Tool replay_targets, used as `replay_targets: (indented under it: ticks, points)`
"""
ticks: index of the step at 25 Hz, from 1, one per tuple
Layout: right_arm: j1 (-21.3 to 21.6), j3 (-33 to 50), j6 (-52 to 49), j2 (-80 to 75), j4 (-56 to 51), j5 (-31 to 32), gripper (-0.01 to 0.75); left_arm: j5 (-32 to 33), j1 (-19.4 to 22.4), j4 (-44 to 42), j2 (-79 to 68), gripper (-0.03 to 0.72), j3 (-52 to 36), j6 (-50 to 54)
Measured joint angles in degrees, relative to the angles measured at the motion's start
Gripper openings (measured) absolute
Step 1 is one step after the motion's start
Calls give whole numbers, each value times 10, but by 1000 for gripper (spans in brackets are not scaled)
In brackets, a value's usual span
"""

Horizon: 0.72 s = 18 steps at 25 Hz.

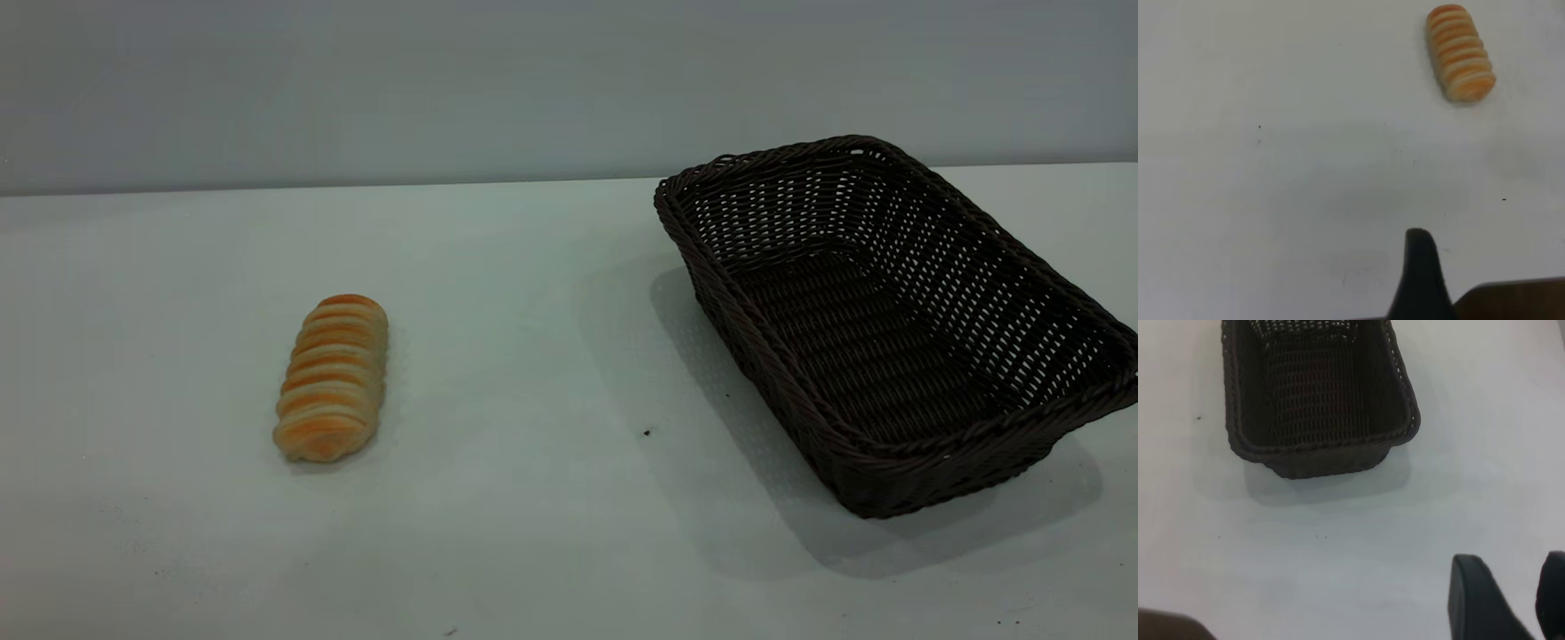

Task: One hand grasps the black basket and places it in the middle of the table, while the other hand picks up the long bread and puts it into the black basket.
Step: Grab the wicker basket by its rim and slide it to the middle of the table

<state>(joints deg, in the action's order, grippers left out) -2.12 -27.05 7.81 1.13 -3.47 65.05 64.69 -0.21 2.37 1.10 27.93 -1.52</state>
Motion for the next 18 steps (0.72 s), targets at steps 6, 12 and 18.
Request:
replay_targets:
  ticks: [6,12,18]
  points:
    - [0,-30,0,-52,-31,-37,307,-33,0,19,-120,580,64,15]
    - [0,-66,0,-229,-67,-108,536,-88,0,29,-317,580,161,-36]
    - [0,-105,44,-428,-182,-144,604,-173,0,29,-452,580,194,-100]
